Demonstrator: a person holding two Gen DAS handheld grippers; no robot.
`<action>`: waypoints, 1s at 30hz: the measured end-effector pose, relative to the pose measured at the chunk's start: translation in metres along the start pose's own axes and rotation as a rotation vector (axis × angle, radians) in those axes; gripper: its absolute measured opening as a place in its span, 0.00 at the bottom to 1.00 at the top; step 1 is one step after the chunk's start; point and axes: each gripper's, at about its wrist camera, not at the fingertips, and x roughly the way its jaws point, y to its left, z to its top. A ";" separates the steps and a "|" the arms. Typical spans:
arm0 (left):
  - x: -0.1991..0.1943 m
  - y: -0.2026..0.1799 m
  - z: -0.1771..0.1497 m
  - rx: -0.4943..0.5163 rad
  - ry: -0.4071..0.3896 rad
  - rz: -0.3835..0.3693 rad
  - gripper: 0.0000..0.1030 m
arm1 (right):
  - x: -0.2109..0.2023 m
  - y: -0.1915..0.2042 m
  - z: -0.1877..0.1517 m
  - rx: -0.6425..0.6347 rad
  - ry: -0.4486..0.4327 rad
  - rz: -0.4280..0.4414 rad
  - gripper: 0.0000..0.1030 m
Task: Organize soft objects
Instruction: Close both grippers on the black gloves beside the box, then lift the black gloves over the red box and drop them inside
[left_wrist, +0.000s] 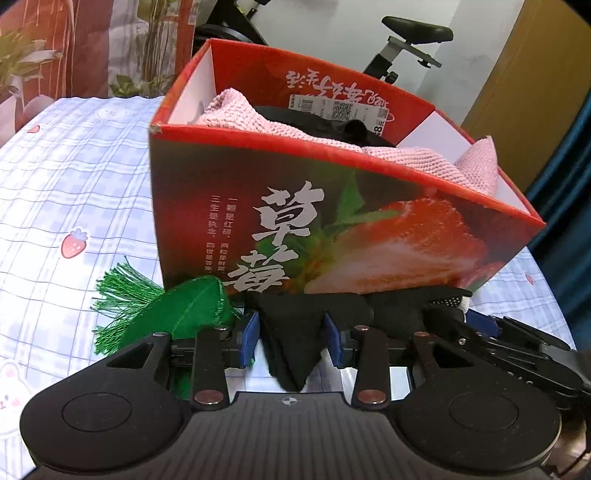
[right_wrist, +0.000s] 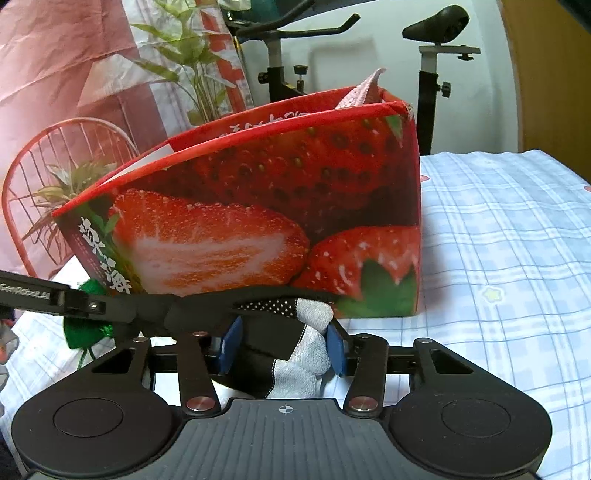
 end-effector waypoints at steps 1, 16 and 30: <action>0.001 -0.001 0.000 0.006 0.000 0.005 0.39 | 0.000 -0.001 0.000 0.007 0.000 0.005 0.43; -0.007 -0.020 -0.006 0.088 -0.025 -0.002 0.14 | -0.007 -0.008 -0.001 0.031 -0.018 0.030 0.20; -0.074 -0.033 -0.009 0.132 -0.184 -0.024 0.14 | -0.061 0.022 0.025 -0.026 -0.143 0.069 0.11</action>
